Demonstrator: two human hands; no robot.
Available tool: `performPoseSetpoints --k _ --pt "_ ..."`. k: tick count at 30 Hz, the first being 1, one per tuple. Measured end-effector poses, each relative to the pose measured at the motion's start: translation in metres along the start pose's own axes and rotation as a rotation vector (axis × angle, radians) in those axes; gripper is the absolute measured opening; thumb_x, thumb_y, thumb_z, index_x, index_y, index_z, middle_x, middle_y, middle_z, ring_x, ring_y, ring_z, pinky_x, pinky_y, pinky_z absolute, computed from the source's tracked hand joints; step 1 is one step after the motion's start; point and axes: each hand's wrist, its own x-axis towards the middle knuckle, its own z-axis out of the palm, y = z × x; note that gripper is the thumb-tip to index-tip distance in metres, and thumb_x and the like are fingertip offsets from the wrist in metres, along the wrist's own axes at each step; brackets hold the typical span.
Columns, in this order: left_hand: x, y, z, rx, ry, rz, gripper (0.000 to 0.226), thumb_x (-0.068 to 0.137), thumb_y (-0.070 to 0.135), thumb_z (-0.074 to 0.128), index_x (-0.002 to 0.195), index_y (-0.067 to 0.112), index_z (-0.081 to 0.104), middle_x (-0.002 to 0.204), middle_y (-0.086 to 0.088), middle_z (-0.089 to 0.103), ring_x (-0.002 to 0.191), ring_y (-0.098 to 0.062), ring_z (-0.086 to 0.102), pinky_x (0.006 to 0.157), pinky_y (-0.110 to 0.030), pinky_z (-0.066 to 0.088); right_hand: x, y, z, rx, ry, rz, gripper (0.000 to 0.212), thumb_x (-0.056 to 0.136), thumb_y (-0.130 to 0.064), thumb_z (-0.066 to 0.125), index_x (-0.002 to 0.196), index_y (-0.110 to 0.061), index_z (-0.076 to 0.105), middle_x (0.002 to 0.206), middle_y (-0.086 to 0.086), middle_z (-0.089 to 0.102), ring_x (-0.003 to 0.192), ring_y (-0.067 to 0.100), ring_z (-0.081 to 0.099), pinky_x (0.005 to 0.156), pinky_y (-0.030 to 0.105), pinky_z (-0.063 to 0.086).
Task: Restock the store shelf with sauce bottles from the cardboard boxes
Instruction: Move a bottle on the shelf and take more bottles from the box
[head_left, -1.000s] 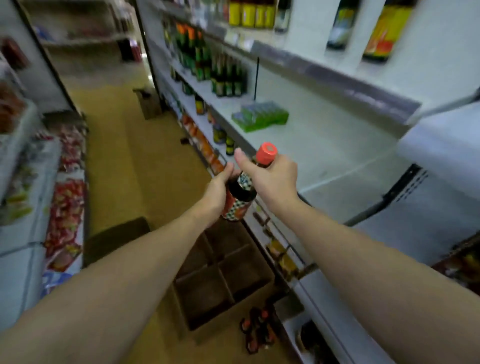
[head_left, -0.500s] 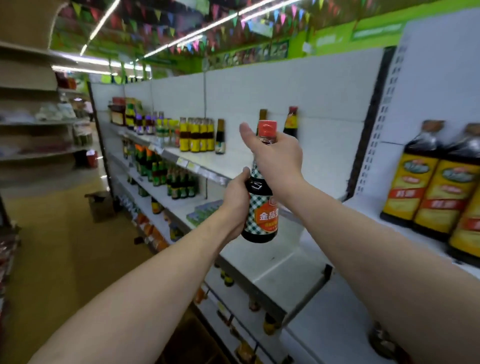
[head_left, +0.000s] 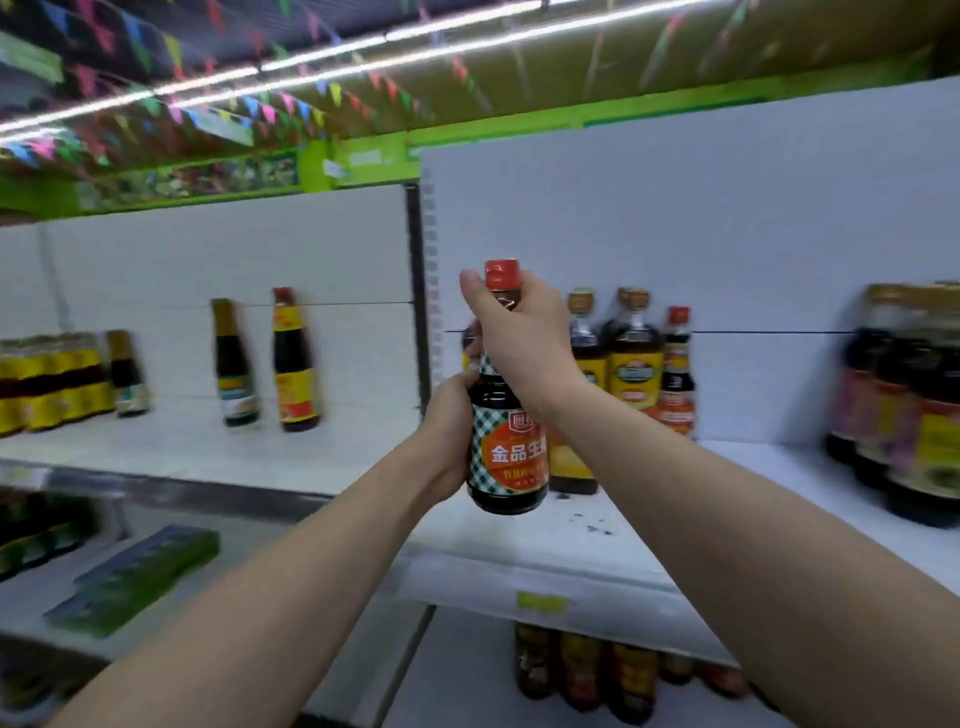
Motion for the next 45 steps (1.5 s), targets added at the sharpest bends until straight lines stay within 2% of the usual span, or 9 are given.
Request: performPoseSetpoints --k 6,10,16,20,27,31,38,42,45 --pt "0.015 -0.033 0.095 -0.001 -0.210 -0.033 0.041 0.108 0.038 0.042 0.106 0.010 0.072 0.087 -0.014 0.077 0.070 -0.029 0.075 0.062 -0.037 0.063 0.010 0.018 -0.103 -0.142 0.182 0.020 0.046 0.095 -0.050 0.065 0.082 -0.006 0.062 0.061 0.003 0.063 0.057 0.025 0.067 0.070 0.052 0.059" --pt "0.030 -0.056 0.139 0.191 -0.251 0.008 0.040 0.106 0.051 0.044 0.104 0.026 0.074 0.094 0.001 0.080 0.094 -0.022 0.075 0.094 -0.044 0.057 0.013 0.028 -0.158 -0.189 0.284 0.039 0.048 0.095 -0.046 0.066 0.081 0.000 0.059 0.060 0.003 0.060 0.052 0.023 0.065 0.069 0.052 0.057" --pt "0.047 -0.074 0.178 0.389 -0.295 0.119 0.016 0.107 0.020 0.050 0.109 0.019 0.066 0.110 -0.008 0.074 0.101 -0.026 0.070 0.085 -0.044 0.060 0.013 0.056 -0.207 -0.268 0.381 0.092 0.040 0.082 -0.063 0.063 0.072 -0.024 0.062 0.066 -0.004 0.064 0.075 0.035 0.069 0.076 0.060 0.056" --pt "0.057 -0.086 0.181 0.573 -0.335 0.194 0.038 0.092 0.001 0.064 0.125 0.020 0.062 0.117 -0.003 0.070 0.107 -0.023 0.068 0.093 -0.045 0.061 0.014 0.079 -0.225 -0.297 0.404 0.134 0.041 0.093 -0.054 0.064 0.085 -0.014 0.064 0.073 0.003 0.067 0.073 0.032 0.071 0.075 0.055 0.058" --pt "0.066 -0.097 0.190 0.908 -0.292 0.520 0.058 0.081 0.017 0.085 0.133 0.020 0.060 0.118 0.005 0.065 0.102 -0.015 0.068 0.087 -0.036 0.060 0.033 0.112 -0.236 -0.308 0.425 0.148 0.040 0.094 -0.052 0.063 0.084 -0.013 0.062 0.076 0.005 0.068 0.072 0.031 0.070 0.073 0.049 0.058" --pt "0.078 -0.101 0.198 0.966 -0.242 0.592 0.064 0.073 0.020 0.092 0.129 0.017 0.060 0.117 0.006 0.065 0.102 -0.012 0.060 0.080 -0.024 0.049 0.043 0.128 -0.236 -0.386 0.392 0.121 0.040 0.094 -0.058 0.058 0.086 -0.019 0.060 0.080 0.000 0.068 0.078 0.025 0.069 0.080 0.051 0.058" --pt "0.097 -0.110 0.200 1.001 -0.201 0.582 0.071 0.074 0.015 0.091 0.134 0.019 0.053 0.121 0.001 0.061 0.107 -0.018 0.063 0.086 -0.033 0.056 0.043 0.128 -0.273 -0.398 0.073 0.250 0.038 0.095 -0.057 0.063 0.114 -0.025 0.064 0.106 0.001 0.072 0.099 0.019 0.070 0.091 0.043 0.057" --pt "0.101 -0.103 0.203 0.948 -0.174 0.528 0.073 0.075 0.005 0.087 0.138 0.019 0.052 0.127 -0.002 0.059 0.118 -0.022 0.059 0.097 -0.037 0.055 0.021 0.130 -0.307 -0.358 -0.034 0.393 0.068 0.090 -0.036 0.072 0.150 -0.018 0.046 0.132 0.011 0.063 0.113 0.024 0.065 0.098 0.046 0.054" --pt "0.097 -0.077 0.210 0.952 -0.080 0.773 0.070 0.084 0.008 0.078 0.146 0.021 0.048 0.143 -0.004 0.052 0.133 -0.022 0.048 0.108 -0.034 0.042 0.004 0.137 -0.320 -0.456 -0.143 0.509 0.084 0.082 -0.032 0.081 0.154 -0.021 0.037 0.133 0.010 0.062 0.112 0.023 0.065 0.098 0.048 0.056"
